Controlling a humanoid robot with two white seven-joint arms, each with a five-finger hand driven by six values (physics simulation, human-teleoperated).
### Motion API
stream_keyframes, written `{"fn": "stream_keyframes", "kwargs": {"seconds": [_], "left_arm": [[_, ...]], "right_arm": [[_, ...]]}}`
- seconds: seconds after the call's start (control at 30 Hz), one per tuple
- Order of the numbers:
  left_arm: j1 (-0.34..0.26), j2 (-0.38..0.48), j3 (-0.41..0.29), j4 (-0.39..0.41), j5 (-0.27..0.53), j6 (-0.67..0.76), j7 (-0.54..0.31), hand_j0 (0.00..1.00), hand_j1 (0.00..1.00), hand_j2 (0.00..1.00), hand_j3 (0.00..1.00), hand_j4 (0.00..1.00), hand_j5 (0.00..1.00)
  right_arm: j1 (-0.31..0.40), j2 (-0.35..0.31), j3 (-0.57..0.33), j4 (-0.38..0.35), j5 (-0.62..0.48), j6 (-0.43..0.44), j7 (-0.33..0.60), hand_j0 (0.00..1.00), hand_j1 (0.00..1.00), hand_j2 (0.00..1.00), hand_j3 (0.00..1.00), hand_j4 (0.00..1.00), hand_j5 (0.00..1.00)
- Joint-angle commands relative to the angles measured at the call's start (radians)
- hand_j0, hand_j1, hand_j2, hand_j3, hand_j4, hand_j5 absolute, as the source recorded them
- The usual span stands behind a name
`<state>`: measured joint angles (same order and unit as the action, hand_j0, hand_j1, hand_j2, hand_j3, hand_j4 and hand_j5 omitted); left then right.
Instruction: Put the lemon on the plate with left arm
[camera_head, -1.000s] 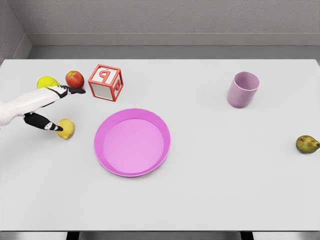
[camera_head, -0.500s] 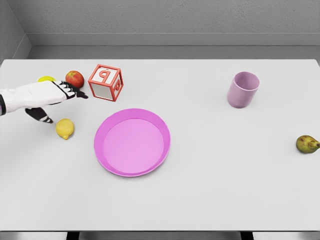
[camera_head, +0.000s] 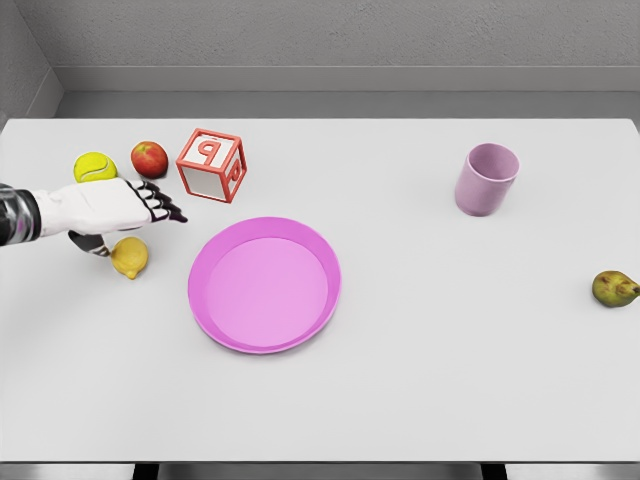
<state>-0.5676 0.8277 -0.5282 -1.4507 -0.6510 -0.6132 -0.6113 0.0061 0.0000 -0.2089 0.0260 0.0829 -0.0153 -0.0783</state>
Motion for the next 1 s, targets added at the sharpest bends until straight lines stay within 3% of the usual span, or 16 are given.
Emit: {"fn": "stream_keyframes", "kwargs": {"seconds": [0.0,0.37,0.97], "left_arm": [[0.000,0.005,-0.004,-0.005,-0.012,0.002,0.000,1.00,1.00,1.00,1.00,1.00,1.00],[0.000,0.008,-0.009,-0.007,-0.009,0.002,0.000,1.00,1.00,1.00,1.00,1.00,1.00],[0.005,0.025,-0.093,-0.004,-0.009,0.002,0.000,1.00,1.00,1.00,1.00,1.00,1.00]], "right_arm": [[0.000,0.000,0.000,0.000,0.000,0.000,0.000,1.00,1.00,1.00,1.00,1.00,1.00],[0.000,0.000,0.000,0.000,0.000,0.000,0.000,1.00,1.00,1.00,1.00,1.00,1.00],[0.000,0.000,0.000,0.000,0.000,0.000,0.000,1.00,1.00,1.00,1.00,1.00,1.00]]}}
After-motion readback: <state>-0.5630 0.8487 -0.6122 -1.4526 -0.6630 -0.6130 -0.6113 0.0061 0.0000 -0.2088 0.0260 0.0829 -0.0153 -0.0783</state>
